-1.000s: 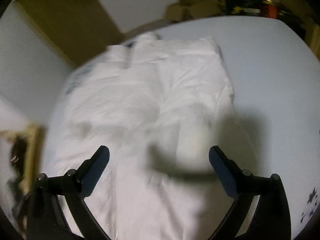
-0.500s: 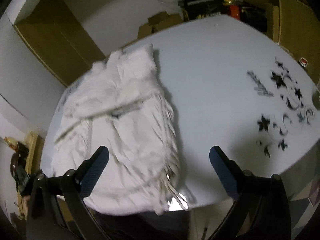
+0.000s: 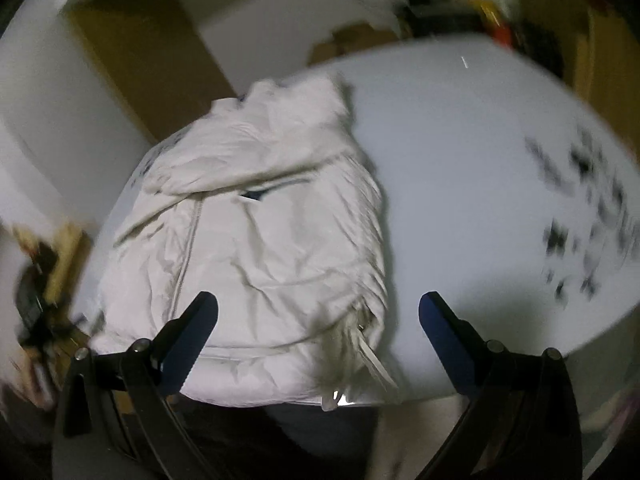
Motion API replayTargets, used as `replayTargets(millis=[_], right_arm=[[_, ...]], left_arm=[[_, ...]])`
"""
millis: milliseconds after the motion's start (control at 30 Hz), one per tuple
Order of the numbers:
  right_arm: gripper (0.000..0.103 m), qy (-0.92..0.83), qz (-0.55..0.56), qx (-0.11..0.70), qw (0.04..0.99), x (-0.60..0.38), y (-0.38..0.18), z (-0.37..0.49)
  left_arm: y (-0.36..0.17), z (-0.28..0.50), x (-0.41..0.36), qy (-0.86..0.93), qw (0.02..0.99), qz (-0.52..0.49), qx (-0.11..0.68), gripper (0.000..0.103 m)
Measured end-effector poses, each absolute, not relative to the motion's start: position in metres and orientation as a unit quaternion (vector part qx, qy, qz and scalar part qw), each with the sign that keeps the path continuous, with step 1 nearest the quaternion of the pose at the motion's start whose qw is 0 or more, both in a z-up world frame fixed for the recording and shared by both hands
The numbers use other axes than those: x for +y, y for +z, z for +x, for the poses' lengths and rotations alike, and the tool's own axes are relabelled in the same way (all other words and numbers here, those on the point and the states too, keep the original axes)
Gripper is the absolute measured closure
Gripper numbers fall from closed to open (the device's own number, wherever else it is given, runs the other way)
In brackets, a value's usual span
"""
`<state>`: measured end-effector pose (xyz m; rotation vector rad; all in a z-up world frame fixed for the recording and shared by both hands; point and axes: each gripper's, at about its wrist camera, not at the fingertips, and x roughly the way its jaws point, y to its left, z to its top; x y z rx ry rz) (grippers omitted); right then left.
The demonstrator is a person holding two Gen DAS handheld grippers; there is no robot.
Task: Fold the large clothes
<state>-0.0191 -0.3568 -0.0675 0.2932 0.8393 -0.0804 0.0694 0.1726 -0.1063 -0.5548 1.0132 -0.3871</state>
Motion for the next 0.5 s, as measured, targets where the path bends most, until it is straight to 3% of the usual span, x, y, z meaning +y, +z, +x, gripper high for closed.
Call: replayTargets(millis=[100,333,500], right_arm=[[0.002,-0.03,0.142,0.431,0.891,-0.355,-0.077,-0.015],[0.002,-0.036,0.293,0.467,0.834,-0.408,-0.12,-0.008],[0.003,-0.019,0.329,0.482,0.812,-0.416,-0.141,0.004]], left_arm=[[-0.117,0.074,0.169,-0.203,0.799,-0.279,0.492,0.0],[-0.143,0.081,0.162,-0.199,0.779,-0.27,0.53,0.0],[-0.158,0.09,0.158,-0.227,0.751,-0.305,0.54,0.0]])
